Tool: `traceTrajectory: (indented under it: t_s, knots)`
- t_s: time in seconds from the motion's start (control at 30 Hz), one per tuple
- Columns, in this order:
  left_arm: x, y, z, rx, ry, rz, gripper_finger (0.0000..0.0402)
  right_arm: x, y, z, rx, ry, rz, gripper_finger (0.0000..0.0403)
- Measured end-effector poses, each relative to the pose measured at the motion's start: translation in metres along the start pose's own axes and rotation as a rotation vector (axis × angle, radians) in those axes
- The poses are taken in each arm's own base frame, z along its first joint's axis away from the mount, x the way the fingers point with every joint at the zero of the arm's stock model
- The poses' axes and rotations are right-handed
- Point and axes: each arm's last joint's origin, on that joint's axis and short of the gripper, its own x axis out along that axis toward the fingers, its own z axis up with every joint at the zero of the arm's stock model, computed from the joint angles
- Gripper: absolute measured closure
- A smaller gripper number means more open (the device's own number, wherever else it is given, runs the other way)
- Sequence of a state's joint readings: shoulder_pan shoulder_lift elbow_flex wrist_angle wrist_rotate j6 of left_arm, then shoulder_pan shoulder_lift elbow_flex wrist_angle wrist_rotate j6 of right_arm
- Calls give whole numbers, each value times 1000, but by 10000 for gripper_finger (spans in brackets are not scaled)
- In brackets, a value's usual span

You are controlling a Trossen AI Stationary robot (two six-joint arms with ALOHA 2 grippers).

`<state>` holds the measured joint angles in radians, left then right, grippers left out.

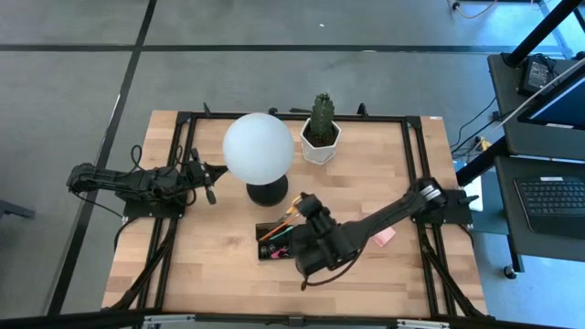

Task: Pick and place office supplies into organizer
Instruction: Put the yellow scissors into the desk organizer

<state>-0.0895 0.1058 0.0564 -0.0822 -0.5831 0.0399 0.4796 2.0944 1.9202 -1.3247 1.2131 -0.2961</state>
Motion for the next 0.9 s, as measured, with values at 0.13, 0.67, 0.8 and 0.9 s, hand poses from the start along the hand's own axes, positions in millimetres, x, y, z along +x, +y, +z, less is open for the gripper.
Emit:
traceTrajectory:
  t_s: [0.13,0.67,0.8,0.9]
  knots:
    - [0,0,0,0,0,0,398,7,15,11,-71,20,-7,395]
    - [0,0,0,0,0,0,398,6,29,29,-56,-23,-1,390]
    - [0,0,0,0,0,0,398,5,29,32,-38,-54,50,385]
    - [0,0,0,0,0,0,398,6,29,33,-42,-62,52,383]
